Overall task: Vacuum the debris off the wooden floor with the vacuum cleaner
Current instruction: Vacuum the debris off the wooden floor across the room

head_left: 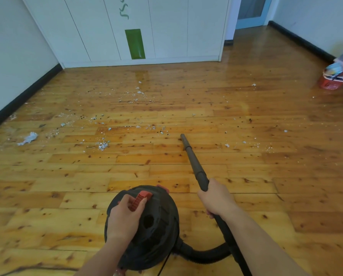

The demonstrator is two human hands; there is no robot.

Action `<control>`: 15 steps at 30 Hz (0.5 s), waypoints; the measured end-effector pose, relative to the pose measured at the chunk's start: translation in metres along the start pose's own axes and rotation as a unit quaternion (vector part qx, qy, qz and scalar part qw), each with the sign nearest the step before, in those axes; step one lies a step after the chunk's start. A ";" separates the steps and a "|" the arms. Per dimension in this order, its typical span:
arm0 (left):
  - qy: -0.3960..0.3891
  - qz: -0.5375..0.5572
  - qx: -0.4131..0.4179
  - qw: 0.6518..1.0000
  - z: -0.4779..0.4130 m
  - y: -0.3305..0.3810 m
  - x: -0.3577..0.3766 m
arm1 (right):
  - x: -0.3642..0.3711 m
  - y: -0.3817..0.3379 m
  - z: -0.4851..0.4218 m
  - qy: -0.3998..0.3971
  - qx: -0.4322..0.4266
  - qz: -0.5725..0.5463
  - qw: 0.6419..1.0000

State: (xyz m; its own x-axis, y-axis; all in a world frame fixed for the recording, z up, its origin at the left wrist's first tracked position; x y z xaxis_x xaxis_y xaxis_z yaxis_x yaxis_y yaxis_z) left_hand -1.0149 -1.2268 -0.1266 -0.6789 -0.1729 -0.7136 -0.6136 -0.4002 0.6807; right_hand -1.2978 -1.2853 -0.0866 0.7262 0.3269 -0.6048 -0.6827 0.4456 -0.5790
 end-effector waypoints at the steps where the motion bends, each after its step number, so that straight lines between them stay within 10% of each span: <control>1: 0.000 -0.002 0.001 1.000 0.000 0.000 0.000 | -0.003 0.001 0.000 0.006 0.003 -0.004 1.000; 15: 0.005 0.008 0.002 1.000 -0.002 -0.002 0.001 | 0.016 -0.009 0.001 -0.049 -0.031 -0.001 0.998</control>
State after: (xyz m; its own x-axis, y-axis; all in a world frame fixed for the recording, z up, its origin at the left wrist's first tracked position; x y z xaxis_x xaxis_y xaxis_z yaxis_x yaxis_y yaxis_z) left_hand -1.0136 -1.2280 -0.1295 -0.6848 -0.1882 -0.7040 -0.6044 -0.3932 0.6929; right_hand -1.2804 -1.2836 -0.0908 0.7293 0.4072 -0.5498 -0.6834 0.3941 -0.6146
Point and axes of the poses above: each hand's wrist, its own z-axis away from the middle knuckle, its own x-axis out of the palm, y = z × x, the point moved 6 cm from there along -z, towards the middle knuckle, and after that the axes turned 3 degrees about x, right-handed, at the moved point
